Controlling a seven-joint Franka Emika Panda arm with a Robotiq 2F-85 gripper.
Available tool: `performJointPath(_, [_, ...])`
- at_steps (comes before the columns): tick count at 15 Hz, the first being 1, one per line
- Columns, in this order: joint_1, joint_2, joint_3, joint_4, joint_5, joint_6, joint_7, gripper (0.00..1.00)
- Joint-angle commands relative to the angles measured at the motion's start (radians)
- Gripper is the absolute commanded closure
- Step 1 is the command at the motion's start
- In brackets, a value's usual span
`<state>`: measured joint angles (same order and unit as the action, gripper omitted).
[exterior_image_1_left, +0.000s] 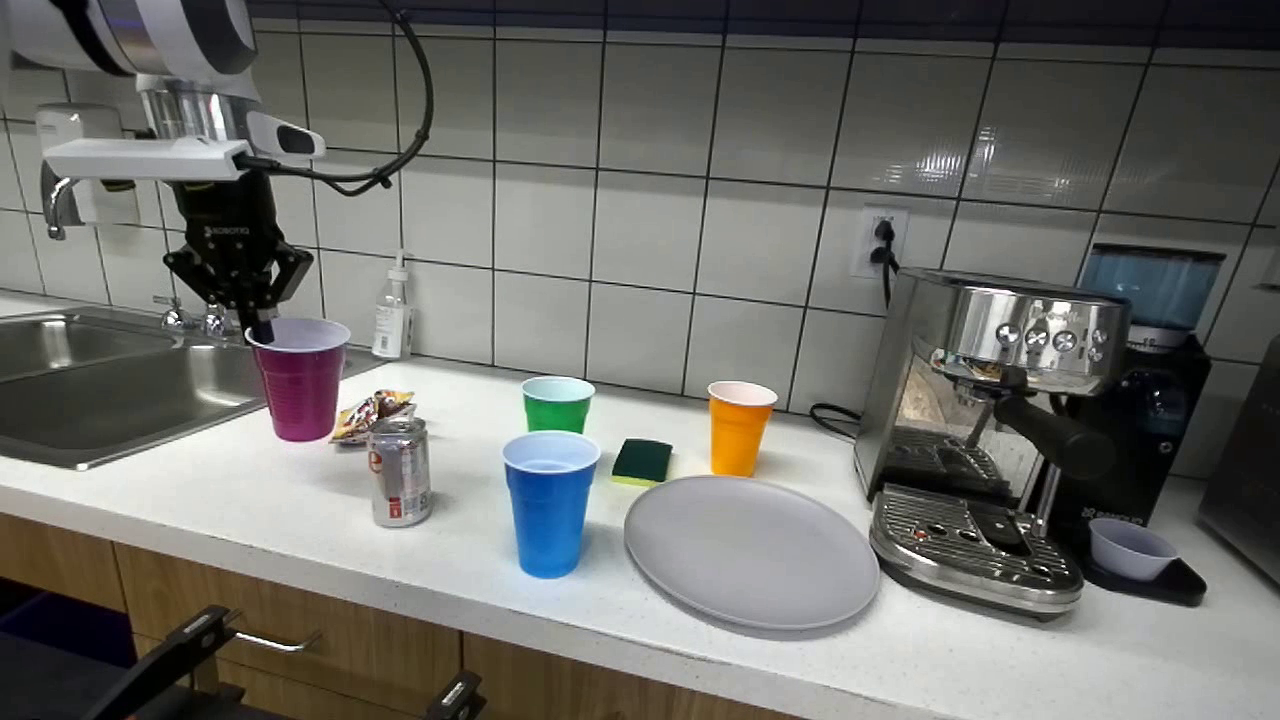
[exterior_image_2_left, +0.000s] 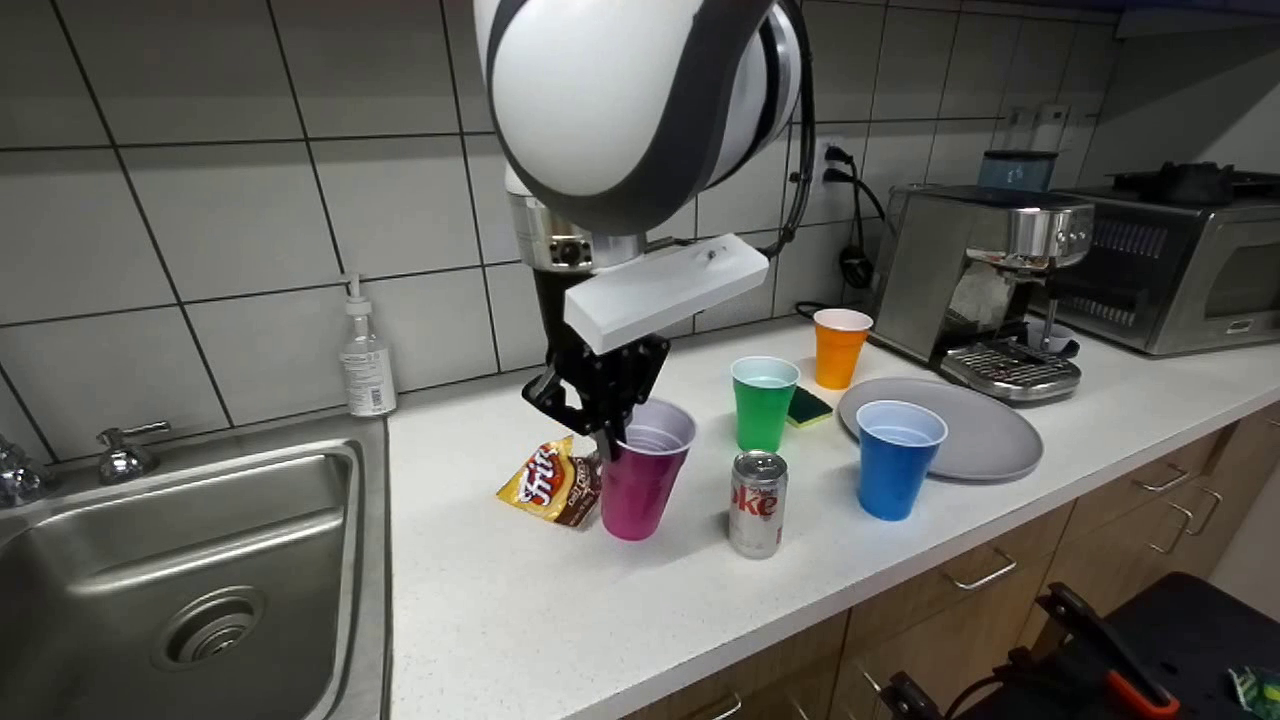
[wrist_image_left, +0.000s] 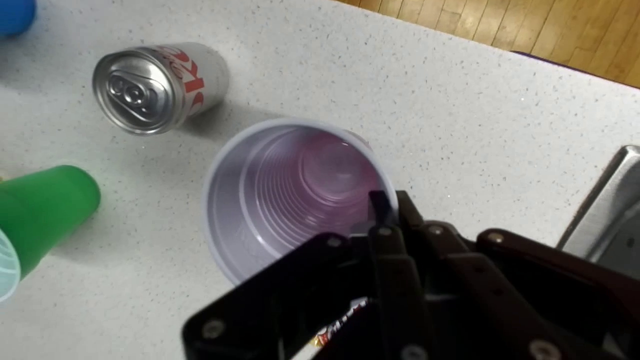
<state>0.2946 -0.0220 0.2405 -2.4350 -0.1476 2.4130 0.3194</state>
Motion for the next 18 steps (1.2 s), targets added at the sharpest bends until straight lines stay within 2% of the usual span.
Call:
performJointPath(1, [-0.016, -0.072, 0.014, 0.002, -0.036, -0.040, 0.054, 0.99])
performJointPath(9, [-0.080, -0.141, 0.007, 0.014, -0.092, -0.043, 0.108, 0.99])
performJointPath(18, [-0.177, -0.161, -0.022, 0.037, -0.134, -0.048, 0.134, 0.99])
